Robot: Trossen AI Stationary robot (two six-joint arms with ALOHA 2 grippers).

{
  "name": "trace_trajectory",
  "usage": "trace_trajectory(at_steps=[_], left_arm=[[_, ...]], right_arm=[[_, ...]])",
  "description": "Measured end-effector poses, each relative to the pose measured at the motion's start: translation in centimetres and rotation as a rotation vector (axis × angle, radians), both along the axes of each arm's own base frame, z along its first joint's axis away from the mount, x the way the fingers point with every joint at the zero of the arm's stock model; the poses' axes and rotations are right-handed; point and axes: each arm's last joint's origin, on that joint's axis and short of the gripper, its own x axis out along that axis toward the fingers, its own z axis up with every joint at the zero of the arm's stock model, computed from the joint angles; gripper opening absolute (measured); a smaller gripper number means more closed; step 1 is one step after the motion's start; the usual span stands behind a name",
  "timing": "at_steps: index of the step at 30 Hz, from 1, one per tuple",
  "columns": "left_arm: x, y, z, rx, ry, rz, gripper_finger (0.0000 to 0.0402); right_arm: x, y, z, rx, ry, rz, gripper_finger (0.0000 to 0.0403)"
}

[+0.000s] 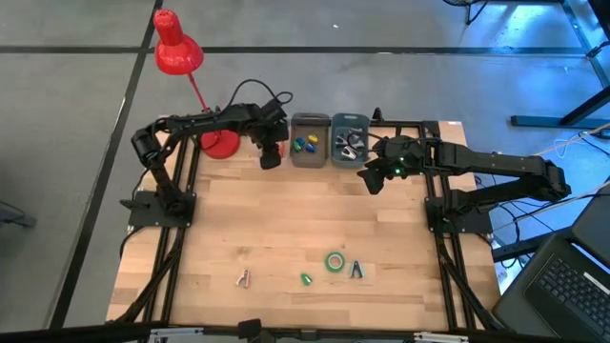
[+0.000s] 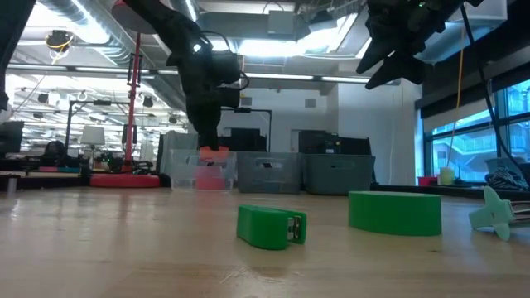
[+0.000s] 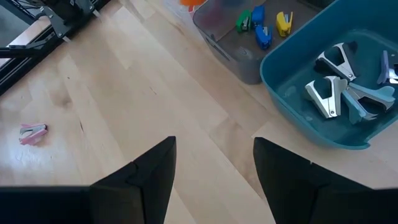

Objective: Pick and place Stapler, Stapler remover, tape
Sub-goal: Put the orange tape into the transparent bin, then put the light blue staple remover into the blue bin

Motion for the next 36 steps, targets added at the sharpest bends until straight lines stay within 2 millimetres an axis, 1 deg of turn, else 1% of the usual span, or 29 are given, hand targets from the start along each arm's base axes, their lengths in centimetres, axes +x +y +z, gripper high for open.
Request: trace_trajectory(at_steps=[4, 9, 12, 13, 15, 17, 21, 23, 26, 29, 32, 34, 36], left_arm=[[0.5, 0.3, -0.9, -0.006, -0.009, -0.008, 0.0027], [1.3, 0.5, -3.4, -0.048, 0.046, -0.037, 0.0027], [1.5, 0.6, -3.8, -0.049, 0.057, -0.039, 0.0027], [1.5, 0.6, -3.9, -0.050, 0.055, -0.040, 0.0032], [1.5, 0.6, -3.7, -0.045, 0.045, -0.041, 0.0060], [1.4, 0.6, -3.3, -0.039, 0.038, -0.040, 0.0099], [1.4, 0.5, -1.4, -0.005, -0.010, -0.040, 0.0171], [1.2, 0.4, -0.8, -0.017, 0.001, -0.031, 0.0201], [0.6, 0.0, 1.1, -0.043, 0.018, 0.006, 0.0235], [-0.5, -0.8, 3.2, -0.112, 0.032, 0.112, 0.0256], [-1.8, -2.6, 5.0, -0.271, -0.022, 0.201, 0.0267], [-2.4, -4.6, 5.9, -0.376, -0.074, 0.198, 0.0270], [-2.9, -7.1, 6.2, -0.423, -0.093, 0.164, 0.0270]], right_arm=[[0.0, 0.0, 0.0, 0.000, -0.001, 0.000, 0.0216], [0.0, 0.0, 0.0, 0.002, -0.003, -0.003, 0.0216], [0.0, 0.0, 0.0, 0.002, -0.002, -0.003, 0.0216], [0.0, 0.0, 0.0, 0.003, -0.002, -0.003, 0.0216], [0.0, 0.0, 0.0, 0.002, -0.002, -0.002, 0.0216], [0.0, 0.0, 0.0, 0.000, 0.000, 0.000, 0.0216], [0.0, 0.0, 0.0, -0.002, 0.001, 0.002, 0.0216], [0.0, 0.0, 0.0, -0.003, 0.003, 0.003, 0.0216], [-0.1, 0.0, -0.1, -0.002, 0.021, 0.005, 0.0216], [-0.4, 0.1, -0.4, 0.008, 0.056, 0.001, 0.0216], [-0.7, 0.2, -0.6, 0.022, 0.093, -0.005, 0.0216], [-0.9, 0.2, -0.8, 0.041, 0.121, -0.016, 0.0216], [-1.1, 0.3, -1.0, 0.061, 0.147, -0.028, 0.0216]])
